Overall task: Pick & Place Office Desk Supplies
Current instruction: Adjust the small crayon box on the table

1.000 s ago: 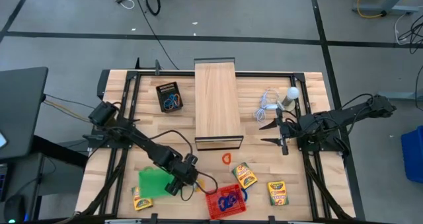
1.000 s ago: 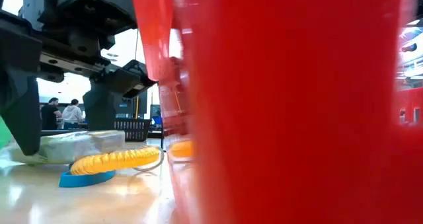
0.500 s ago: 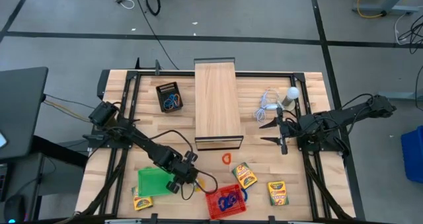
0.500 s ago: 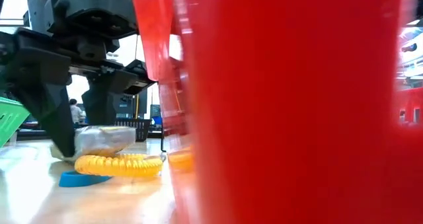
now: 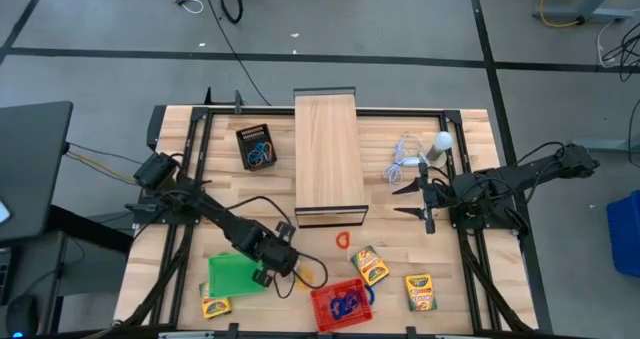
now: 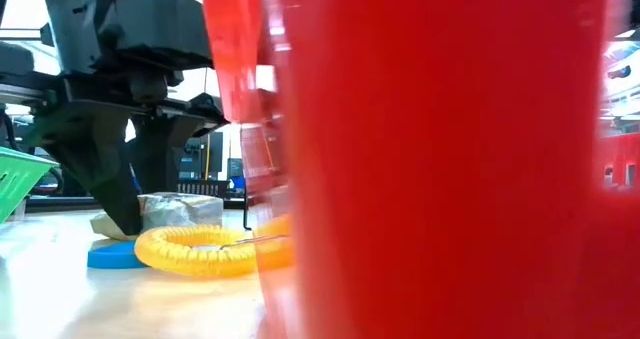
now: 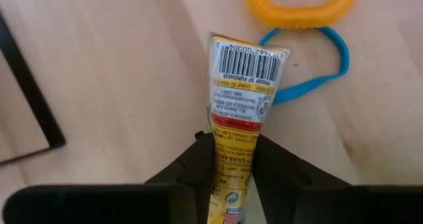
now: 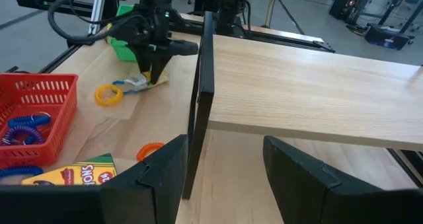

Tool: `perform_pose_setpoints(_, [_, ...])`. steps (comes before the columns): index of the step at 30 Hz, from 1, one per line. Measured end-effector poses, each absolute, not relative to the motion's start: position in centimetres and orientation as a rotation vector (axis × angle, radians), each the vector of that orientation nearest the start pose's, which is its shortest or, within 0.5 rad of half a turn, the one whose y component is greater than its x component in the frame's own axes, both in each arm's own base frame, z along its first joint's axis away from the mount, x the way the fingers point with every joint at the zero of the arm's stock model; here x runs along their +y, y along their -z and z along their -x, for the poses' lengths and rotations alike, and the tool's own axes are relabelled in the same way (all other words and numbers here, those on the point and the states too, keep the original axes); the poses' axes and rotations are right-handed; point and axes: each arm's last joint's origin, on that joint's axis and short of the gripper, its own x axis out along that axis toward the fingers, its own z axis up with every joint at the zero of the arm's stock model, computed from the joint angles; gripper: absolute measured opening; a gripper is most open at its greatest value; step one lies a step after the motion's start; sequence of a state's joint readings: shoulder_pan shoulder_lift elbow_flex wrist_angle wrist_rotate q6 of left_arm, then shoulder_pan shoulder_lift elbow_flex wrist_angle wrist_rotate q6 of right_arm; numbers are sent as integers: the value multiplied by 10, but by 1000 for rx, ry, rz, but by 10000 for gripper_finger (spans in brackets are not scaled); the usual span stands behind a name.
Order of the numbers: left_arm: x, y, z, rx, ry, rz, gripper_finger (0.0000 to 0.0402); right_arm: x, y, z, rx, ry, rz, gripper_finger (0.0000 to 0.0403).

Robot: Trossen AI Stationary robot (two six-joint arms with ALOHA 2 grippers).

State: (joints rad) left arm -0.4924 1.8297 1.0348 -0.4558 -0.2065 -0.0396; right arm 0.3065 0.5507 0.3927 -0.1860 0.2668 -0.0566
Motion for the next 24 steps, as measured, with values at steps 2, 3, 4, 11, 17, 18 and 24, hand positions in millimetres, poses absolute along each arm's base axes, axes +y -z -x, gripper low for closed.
perform_pose_setpoints(2, [-149, -135, -296, 1195, 205, -380, 97, 34, -230, -132, 329, -49, 153, 206])
perform_pose_setpoints(3, [-147, -135, -296, 1201, 197, -372, 93, 34, -230, -132, 329, -49, 153, 206])
perform_pose_setpoints(4, [-146, -135, -296, 1206, 193, -370, 90, 34, -230, -132, 329, -49, 153, 206])
perform_pose_setpoints(11, [-133, -134, -297, 1249, 120, -372, 86, 34, -230, -132, 329, -49, 153, 206])
perform_pose_setpoints(17, [-126, -134, -299, 1251, 51, -344, 86, 34, -230, -132, 330, -49, 154, 206])
perform_pose_setpoints(18, [-125, -134, -299, 1252, 47, -336, 86, 34, -230, -132, 330, -49, 154, 206])
perform_pose_setpoints(24, [-124, -135, -299, 1249, 48, -339, 92, 34, -230, -132, 332, -50, 154, 206])
